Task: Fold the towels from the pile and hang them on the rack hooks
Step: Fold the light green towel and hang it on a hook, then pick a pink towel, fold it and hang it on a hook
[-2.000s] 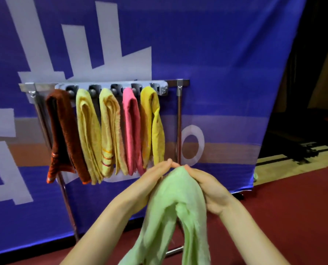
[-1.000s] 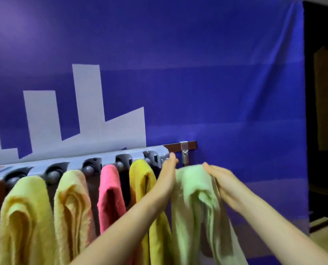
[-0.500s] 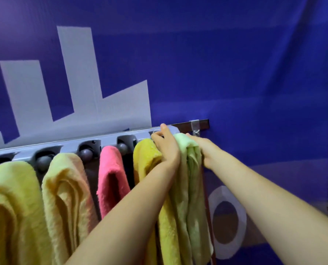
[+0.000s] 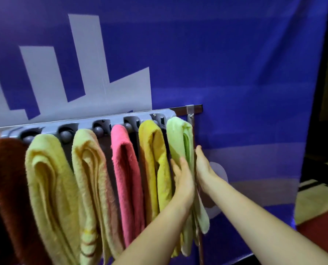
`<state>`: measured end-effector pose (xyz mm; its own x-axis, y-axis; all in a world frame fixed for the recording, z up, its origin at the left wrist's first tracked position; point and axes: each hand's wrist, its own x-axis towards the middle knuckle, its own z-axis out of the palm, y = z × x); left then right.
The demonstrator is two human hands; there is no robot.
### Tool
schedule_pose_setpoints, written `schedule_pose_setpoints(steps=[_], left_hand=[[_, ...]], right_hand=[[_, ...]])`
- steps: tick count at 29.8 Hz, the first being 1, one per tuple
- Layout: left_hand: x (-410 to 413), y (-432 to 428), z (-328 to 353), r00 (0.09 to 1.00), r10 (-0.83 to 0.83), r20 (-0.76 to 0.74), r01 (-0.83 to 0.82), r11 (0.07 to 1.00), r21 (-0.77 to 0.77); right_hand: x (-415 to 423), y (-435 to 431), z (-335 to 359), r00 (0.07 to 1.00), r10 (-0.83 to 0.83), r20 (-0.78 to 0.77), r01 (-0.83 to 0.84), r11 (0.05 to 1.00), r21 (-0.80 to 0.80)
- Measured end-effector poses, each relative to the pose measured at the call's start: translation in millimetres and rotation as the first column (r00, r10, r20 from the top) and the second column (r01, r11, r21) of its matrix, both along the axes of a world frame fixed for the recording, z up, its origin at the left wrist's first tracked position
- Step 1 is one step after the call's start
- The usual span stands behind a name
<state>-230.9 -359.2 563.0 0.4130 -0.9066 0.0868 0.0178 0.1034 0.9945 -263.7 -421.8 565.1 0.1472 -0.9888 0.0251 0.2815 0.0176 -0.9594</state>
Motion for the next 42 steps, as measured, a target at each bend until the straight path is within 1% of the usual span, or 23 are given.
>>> schedule_pose_setpoints(steps=[2, 4, 5, 6, 8, 9, 11, 12, 13, 15, 17, 19, 21, 23, 27, 30, 35, 36, 37, 38, 39, 40, 42], left_hand=[[-2, 21, -14, 0.998, -0.045, 0.049, 0.045, 0.999, -0.005], [1, 48, -23, 0.994, -0.092, 0.063, 0.091, 0.996, 0.024], [-1, 54, -28, 0.991, -0.109, 0.084, 0.107, 0.994, 0.027], [0, 70, -33, 0.987, -0.129, 0.096, 0.126, 0.991, 0.040], [4, 106, -46, 0.988, -0.135, 0.070, 0.129, 0.987, 0.094], [4, 112, -46, 0.989, -0.131, 0.066, 0.125, 0.988, 0.087], [8, 164, -57, 0.988, -0.145, 0.046, 0.137, 0.981, 0.140], [11, 166, -58, 0.986, -0.159, 0.045, 0.151, 0.978, 0.145], [16, 211, -71, 0.990, -0.138, 0.026, 0.131, 0.975, 0.177], [23, 235, -82, 0.993, -0.113, 0.027, 0.106, 0.977, 0.185], [32, 265, -99, 0.997, -0.079, -0.008, 0.079, 0.974, 0.212], [38, 308, -117, 0.999, -0.027, -0.032, 0.035, 0.963, 0.268], [37, 331, -132, 0.999, -0.030, -0.026, 0.036, 0.952, 0.303], [42, 372, -147, 0.993, 0.040, -0.108, -0.002, 0.941, 0.338], [48, 404, -162, 0.981, 0.088, -0.175, -0.027, 0.945, 0.326], [55, 423, -171, 0.970, 0.120, -0.210, -0.053, 0.954, 0.296], [76, 441, -193, 0.969, 0.114, -0.217, -0.037, 0.944, 0.329], [78, 442, -192, 0.973, 0.120, -0.199, -0.044, 0.936, 0.349], [90, 438, -208, 0.975, 0.128, -0.183, -0.050, 0.924, 0.380], [95, 438, -212, 0.978, 0.135, -0.159, -0.061, 0.914, 0.402], [107, 434, -234, 0.978, 0.152, -0.141, -0.077, 0.897, 0.436], [112, 435, -241, 0.979, 0.185, -0.083, -0.126, 0.877, 0.463], [135, 428, -290, 0.971, 0.238, 0.023, -0.209, 0.798, 0.565]], right_hand=[[-17, 13, 2, 0.997, -0.026, -0.076, 0.028, 0.999, 0.029], [-36, 41, 7, 0.978, -0.077, -0.192, 0.074, 0.997, -0.023], [-44, 48, 10, 0.968, -0.101, -0.231, 0.085, 0.993, -0.078], [-53, 62, 8, 0.954, -0.119, -0.274, 0.096, 0.991, -0.097], [-66, 95, -2, 0.925, -0.096, -0.368, 0.094, 0.995, -0.026], [-70, 99, -5, 0.913, -0.083, -0.399, 0.082, 0.996, -0.019], [-79, 139, -27, 0.875, 0.008, -0.483, 0.032, 0.997, 0.074], [-82, 142, -32, 0.860, 0.046, -0.509, 0.001, 0.996, 0.093], [-83, 180, -48, 0.839, 0.087, -0.537, -0.018, 0.991, 0.132], [-81, 202, -64, 0.839, 0.138, -0.527, -0.063, 0.985, 0.158], [-71, 231, -77, 0.831, 0.194, -0.521, -0.126, 0.978, 0.164], [-62, 272, -93, 0.816, 0.280, -0.506, -0.205, 0.958, 0.199], [-57, 290, -103, 0.807, 0.333, -0.487, -0.271, 0.943, 0.195], [-53, 324, -118, 0.787, 0.395, -0.475, -0.324, 0.919, 0.226], [-47, 353, -133, 0.765, 0.446, -0.465, -0.379, 0.895, 0.235], [-38, 377, -141, 0.713, 0.496, -0.495, -0.428, 0.868, 0.252], [-19, 400, -165, 0.654, 0.597, -0.465, -0.507, 0.802, 0.316], [-17, 402, -164, 0.648, 0.599, -0.470, -0.510, 0.800, 0.316], [-8, 396, -177, 0.633, 0.627, -0.454, -0.524, 0.779, 0.345], [-6, 397, -180, 0.634, 0.625, -0.455, -0.520, 0.780, 0.348], [1, 392, -198, 0.628, 0.648, -0.431, -0.520, 0.761, 0.388], [2, 394, -206, 0.632, 0.644, -0.430, -0.508, 0.764, 0.398], [12, 381, -252, 0.615, 0.681, -0.398, -0.477, 0.723, 0.500]])
